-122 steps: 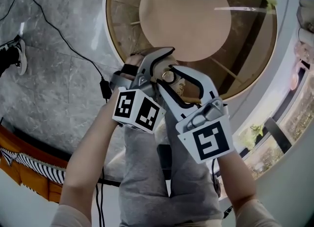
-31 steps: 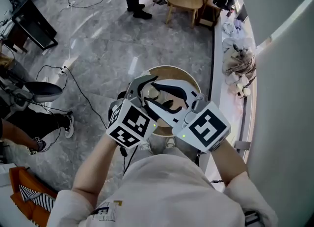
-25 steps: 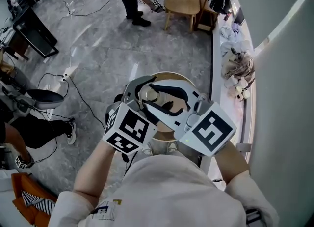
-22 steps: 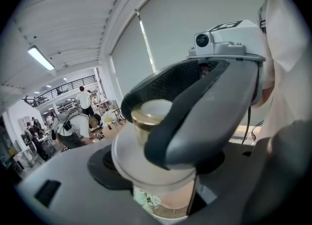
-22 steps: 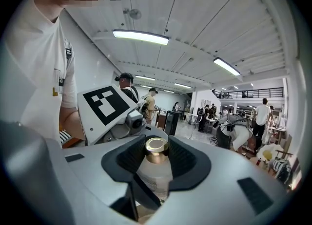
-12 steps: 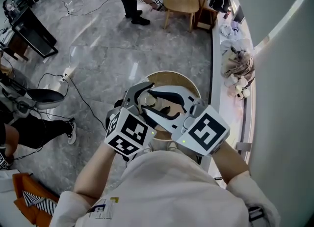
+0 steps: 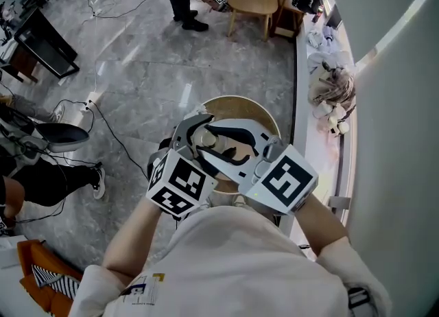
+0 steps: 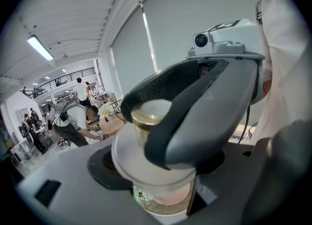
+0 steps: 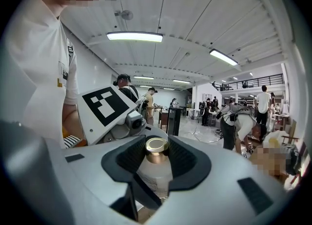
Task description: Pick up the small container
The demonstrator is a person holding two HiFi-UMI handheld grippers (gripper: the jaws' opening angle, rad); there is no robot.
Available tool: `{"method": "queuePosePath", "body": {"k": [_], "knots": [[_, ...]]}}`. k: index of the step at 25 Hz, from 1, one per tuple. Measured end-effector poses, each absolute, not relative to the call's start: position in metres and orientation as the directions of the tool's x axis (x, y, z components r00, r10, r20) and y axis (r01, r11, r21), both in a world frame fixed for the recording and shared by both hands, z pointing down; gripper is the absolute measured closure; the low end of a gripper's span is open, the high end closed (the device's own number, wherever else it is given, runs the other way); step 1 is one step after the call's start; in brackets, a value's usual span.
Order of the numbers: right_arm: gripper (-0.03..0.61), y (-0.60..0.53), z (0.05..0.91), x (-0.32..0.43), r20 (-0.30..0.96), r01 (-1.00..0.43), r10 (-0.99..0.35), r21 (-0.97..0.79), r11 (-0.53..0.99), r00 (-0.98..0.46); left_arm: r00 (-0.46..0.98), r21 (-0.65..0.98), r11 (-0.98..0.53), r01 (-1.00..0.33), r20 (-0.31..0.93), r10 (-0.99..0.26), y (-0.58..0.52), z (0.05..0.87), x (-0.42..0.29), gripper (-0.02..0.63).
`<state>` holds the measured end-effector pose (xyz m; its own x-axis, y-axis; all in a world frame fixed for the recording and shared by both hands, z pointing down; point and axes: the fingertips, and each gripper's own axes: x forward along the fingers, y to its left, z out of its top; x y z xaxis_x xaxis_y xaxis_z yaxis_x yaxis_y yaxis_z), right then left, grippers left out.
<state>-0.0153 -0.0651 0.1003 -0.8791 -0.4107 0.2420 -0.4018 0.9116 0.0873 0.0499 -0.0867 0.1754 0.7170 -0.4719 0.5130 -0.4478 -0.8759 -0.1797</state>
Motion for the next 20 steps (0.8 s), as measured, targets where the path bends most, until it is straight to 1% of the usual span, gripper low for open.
{"method": "queuePosePath", "body": {"k": [13,20], "knots": [[0.439,-0.064,0.108,-0.013,0.245,-0.415,-0.418,0.067,0.907,-0.875,0.711,-0.172,-0.883,-0.436,0.536,-0.455,-0.084,0.184,0.051,0.265],[0.437,-0.065,0.106,0.002,0.245,-0.418,-0.421,0.069,0.906,-0.873,0.717,-0.173,-0.887,-0.428,0.533,-0.450,-0.084,0.183,0.066,0.265]]}}
